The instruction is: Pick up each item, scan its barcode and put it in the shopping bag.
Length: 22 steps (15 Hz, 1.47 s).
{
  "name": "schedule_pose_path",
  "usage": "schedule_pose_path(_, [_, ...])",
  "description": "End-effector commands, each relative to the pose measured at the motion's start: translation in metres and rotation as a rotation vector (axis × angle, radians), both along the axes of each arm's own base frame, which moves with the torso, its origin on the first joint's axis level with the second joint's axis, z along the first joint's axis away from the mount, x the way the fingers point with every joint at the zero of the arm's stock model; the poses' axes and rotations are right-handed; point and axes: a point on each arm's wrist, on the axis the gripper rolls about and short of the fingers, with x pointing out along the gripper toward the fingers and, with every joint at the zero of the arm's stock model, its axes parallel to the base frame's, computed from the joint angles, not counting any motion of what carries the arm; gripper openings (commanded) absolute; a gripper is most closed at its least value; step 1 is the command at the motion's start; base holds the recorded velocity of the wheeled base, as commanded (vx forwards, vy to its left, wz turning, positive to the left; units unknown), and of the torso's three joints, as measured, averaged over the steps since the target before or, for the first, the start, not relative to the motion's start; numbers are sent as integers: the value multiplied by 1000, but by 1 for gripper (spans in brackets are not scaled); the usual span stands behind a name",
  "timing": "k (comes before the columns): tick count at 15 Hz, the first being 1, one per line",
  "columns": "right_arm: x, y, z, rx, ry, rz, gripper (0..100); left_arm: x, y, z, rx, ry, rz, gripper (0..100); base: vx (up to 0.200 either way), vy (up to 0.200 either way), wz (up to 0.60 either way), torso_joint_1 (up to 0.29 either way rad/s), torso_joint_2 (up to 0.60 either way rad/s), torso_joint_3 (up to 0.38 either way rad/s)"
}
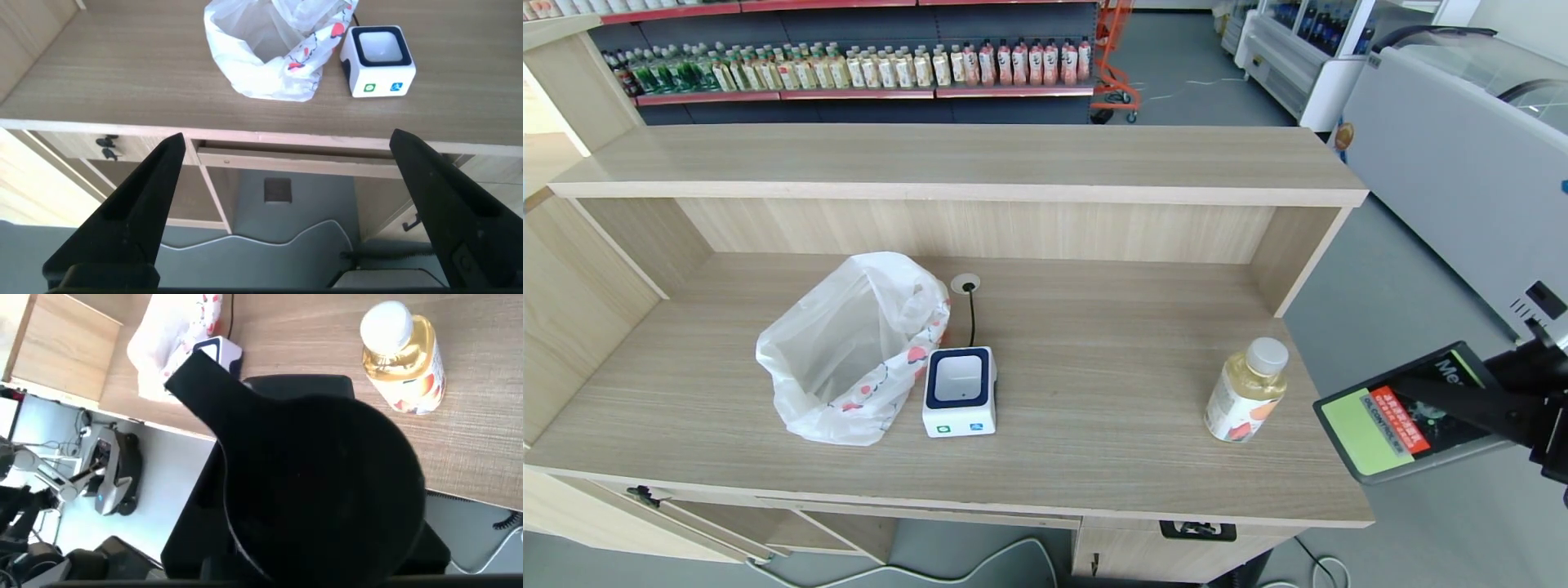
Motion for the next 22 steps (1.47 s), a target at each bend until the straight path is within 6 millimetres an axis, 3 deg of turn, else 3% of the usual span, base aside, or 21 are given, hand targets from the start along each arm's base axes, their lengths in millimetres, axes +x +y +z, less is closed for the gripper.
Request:
schedule_pose_path(1, [1, 8, 13, 39, -18, 51, 0, 0, 0, 0, -1, 2, 0, 100, 0, 0, 0, 0, 0, 0])
schedule_pose_path(8, [36, 21, 32, 77, 8, 76, 0, 0, 0, 0, -1, -1, 0, 100, 0, 200, 0, 5, 1, 2])
schedule_pose_path(12, [54, 25, 21, 60, 52, 60, 0, 0, 0, 0, 1, 1, 0, 100, 0, 200, 0, 0, 1, 1])
schedule_pose_path(16, [115, 64, -2, 19, 31, -42, 0, 0, 0, 0, 1, 1, 0, 100, 0, 200, 0, 1, 1, 5])
schedule_pose_path(18, [128, 80, -10, 4, 58, -10, 0, 0, 0, 0, 1, 2, 0, 100, 0, 200, 0, 2, 2, 2])
schedule_pose_path(22, [150, 101, -36, -33, 132, 18, 0, 0, 0, 0, 7, 2, 0, 100, 0, 0, 0, 0, 0, 0])
